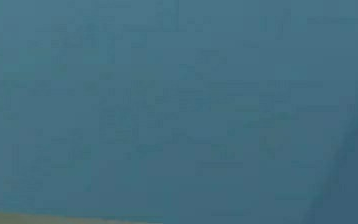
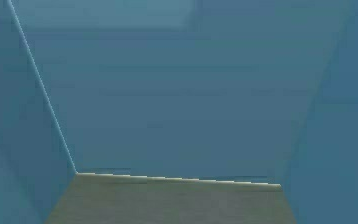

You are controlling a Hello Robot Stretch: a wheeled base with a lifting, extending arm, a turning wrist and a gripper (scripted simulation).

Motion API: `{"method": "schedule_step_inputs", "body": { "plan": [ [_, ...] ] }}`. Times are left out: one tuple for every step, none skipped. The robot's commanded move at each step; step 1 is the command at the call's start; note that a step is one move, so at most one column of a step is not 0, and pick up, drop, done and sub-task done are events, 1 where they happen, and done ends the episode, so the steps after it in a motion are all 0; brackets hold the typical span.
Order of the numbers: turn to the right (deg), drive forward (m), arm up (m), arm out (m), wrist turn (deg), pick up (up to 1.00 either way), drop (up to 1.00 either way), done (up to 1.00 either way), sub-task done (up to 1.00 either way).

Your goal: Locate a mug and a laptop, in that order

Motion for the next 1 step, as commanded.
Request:
{"method": "schedule_step_inputs", "body": {
  "plan": [
    [0.0, 0.15, 0.00, 0.00, 0.0, 0.00, 0.00, 0.00, 0.00]
  ]
}}
